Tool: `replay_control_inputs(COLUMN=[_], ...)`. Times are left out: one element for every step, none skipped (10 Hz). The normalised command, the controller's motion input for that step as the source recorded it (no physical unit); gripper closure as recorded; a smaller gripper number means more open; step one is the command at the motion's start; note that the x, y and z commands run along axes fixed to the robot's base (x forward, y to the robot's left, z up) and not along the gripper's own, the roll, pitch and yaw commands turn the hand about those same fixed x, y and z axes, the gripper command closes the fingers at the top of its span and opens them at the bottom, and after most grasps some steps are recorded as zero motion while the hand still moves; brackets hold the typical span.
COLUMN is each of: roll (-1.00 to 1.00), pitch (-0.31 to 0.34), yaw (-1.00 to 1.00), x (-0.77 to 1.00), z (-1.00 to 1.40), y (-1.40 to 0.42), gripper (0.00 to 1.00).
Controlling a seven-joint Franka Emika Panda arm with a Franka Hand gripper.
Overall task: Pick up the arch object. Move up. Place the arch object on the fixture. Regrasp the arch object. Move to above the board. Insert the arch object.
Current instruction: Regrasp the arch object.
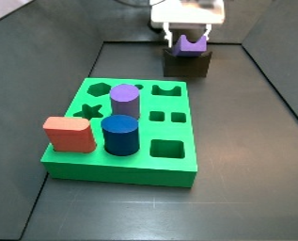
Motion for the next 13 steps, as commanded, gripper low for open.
replay_control_inputs(roll=[0.04, 0.04, 0.05, 0.05, 0.05, 1.0, 1.0, 1.0, 1.0, 1.0, 1.0, 1.0, 1.0], pitch=[0.064, 0.064, 0.065, 0.06, 0.054, 0.053, 0.05, 0.042, 0.033, 0.029, 0.027, 0.026, 0.022], yaw=[-0.02, -0.03, -0.03, -0.03, -0.04, 0.03, 0.03, 0.03, 0.02, 0.02, 0.02, 0.02, 0.02], x=[-0.03, -0.04, -0.03, -0.03, -0.03, 0.0, 0.0, -0.03, -0.05, -0.06, -0.06, -0.06, -0.04], z=[1.0, 0.89, 0.71, 0.52, 0.27, 0.95, 0.9, 0.88, 0.85, 0.8, 0.7, 0.6, 0.3], y=[0.0, 0.0, 0.0, 0.0, 0.0, -1.0, -1.0, -1.0, -1.0, -1.0, -1.0, -1.0, -0.74], gripper=[0.0, 0.0, 0.0, 0.0, 0.0, 0.0, 0.0, 0.0, 0.0, 0.0, 0.0, 0.0, 0.0])
